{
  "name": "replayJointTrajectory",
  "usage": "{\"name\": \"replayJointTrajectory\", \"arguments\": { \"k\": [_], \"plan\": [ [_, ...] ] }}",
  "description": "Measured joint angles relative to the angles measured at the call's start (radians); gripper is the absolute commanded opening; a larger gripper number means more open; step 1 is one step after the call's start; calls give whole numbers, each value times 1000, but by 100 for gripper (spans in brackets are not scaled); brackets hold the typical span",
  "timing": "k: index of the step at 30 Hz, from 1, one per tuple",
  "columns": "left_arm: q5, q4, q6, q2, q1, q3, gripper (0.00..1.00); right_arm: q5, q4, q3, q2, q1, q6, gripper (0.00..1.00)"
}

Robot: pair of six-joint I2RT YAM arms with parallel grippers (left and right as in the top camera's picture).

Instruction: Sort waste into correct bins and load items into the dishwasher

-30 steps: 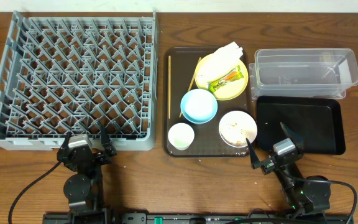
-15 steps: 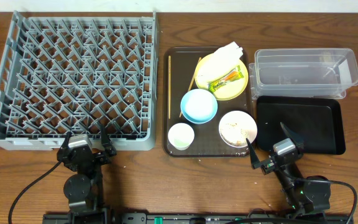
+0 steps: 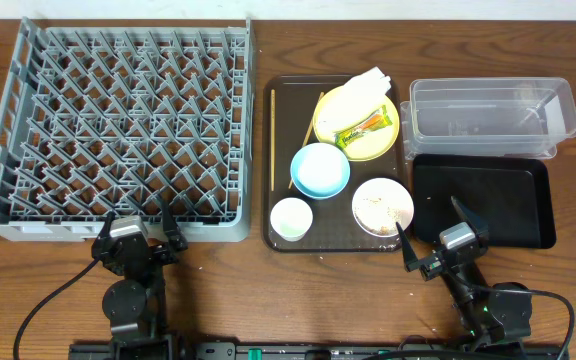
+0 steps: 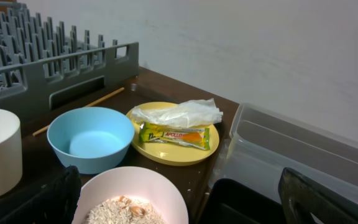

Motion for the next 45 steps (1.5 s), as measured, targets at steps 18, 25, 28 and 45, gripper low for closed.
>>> {"name": "replayJointTrajectory", "arguments": {
  "k": [18, 25, 28, 45],
  "plan": [
    [0, 0, 0, 0, 0, 0, 90, 0, 5, 0, 0, 0, 0, 99],
    [0, 0, -1, 0, 0, 0, 90, 0, 74, 0, 0, 0, 0, 99],
    [0, 3, -5, 0, 0, 0, 91, 0, 121, 0, 0, 0, 3, 99],
    [169, 37, -27, 55, 0, 211, 91, 0, 162, 93, 13, 0, 76, 99]
  ]
}}
